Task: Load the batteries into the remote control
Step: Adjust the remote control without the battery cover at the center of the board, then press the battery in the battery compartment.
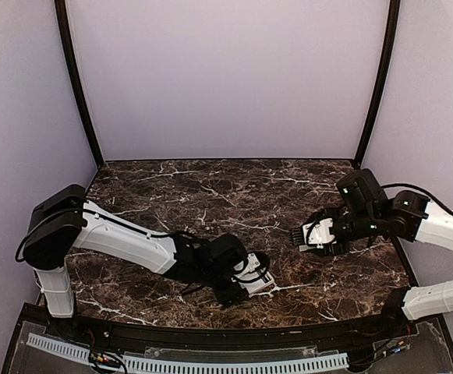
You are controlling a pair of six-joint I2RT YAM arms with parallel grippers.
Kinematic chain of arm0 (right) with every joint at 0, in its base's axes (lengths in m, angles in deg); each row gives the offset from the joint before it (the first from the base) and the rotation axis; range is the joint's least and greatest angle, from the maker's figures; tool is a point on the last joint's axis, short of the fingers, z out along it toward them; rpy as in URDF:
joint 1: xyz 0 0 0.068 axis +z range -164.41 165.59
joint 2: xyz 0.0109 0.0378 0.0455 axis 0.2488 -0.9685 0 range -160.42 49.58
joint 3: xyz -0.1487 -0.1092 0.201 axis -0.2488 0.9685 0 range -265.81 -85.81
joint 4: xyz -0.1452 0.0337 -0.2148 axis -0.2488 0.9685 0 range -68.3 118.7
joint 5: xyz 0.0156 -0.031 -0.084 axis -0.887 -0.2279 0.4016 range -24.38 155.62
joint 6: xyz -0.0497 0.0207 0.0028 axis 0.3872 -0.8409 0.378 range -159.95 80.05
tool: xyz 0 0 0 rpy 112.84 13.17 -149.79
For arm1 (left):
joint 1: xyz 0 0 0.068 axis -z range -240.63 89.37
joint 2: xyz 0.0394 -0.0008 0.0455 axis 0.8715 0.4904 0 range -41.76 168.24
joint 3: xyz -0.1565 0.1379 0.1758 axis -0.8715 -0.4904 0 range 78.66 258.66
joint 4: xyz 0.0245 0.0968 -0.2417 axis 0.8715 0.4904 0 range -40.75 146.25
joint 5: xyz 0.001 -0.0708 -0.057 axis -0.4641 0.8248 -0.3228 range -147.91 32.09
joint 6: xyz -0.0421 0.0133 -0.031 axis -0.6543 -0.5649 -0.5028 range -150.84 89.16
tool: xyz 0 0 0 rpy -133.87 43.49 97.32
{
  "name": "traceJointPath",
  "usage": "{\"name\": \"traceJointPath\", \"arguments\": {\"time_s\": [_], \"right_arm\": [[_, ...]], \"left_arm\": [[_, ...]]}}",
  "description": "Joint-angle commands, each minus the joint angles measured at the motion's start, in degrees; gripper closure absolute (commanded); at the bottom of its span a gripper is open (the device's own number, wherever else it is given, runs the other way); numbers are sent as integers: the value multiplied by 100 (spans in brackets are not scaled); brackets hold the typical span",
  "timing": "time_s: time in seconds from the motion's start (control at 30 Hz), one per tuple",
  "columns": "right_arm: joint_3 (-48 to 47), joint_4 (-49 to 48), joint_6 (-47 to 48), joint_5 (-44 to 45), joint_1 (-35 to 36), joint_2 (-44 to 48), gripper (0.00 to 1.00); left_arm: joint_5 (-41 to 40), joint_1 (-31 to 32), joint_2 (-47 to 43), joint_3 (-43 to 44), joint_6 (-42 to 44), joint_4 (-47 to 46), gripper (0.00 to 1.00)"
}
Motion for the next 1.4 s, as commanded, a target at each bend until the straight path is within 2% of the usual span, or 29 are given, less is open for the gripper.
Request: {"name": "traceJointPath", "arguments": {"time_s": [0.0, 0.07, 0.13, 0.33, 0.43, 0.47, 0.53, 0.6, 0.83, 0.97, 1.03, 1.1, 1.13, 1.17, 1.23, 1.37], "right_arm": [[27, 53, -53, -280, -30, -117, 63], [15, 62, -76, -483, -21, -208, 63], [38, 74, -124, -673, 38, -305, 64], [181, -125, -366, -862, 369, -678, 64], [130, -308, -593, -1055, 454, -982, 64], [96, -378, -700, -1122, 471, -1114, 65], [10, -480, -932, -1207, 521, -1408, 66], [-81, -528, -1078, -1214, 570, -1770, 67], [-138, -725, -1193, -1216, 673, -2165, 69], [36, -956, -1304, -1030, 535, -1905, 69], [120, -1116, -1431, -858, 330, -1720, 70], [110, -1239, -1660, -679, 47, -1534, 71], [85, -1283, -1767, -602, -108, -1461, 71], [66, -1324, -1866, -520, -260, -1378, 71], [51, -1401, -1980, -306, -545, -1228, 71], [27, -1514, -2130, 115, -834, -1075, 71]], "left_arm": [[711, -120, 36, -257, 66, 327, 35], [1160, -120, -23, -360, 273, 404, 39], [1233, -120, -93, -451, 472, 547, 43], [585, -148, -372, -738, 907, 875, 45], [471, -180, -579, -853, 1076, 796, 37], [449, -181, -605, -869, 1136, 761, 30], [406, -182, -629, -852, 1175, 770, 23], [398, -182, -658, -851, 1176, 807, 21], [704, -182, -1359, -1142, 841, 593, 17], [1204, -178, -1709, -1171, 356, -261, 20], [1331, -175, -1572, -975, 105, -699, 28], [1201, -180, -1233, -597, -4, -850, 55], [1138, -181, -924, -424, -10, -763, 61], [1044, -182, -773, -92, 0, -660, 72], [1019, -181, -301, 376, 118, -348, 81], [1063, -180, 365, 953, 211, -269, 90]]}}
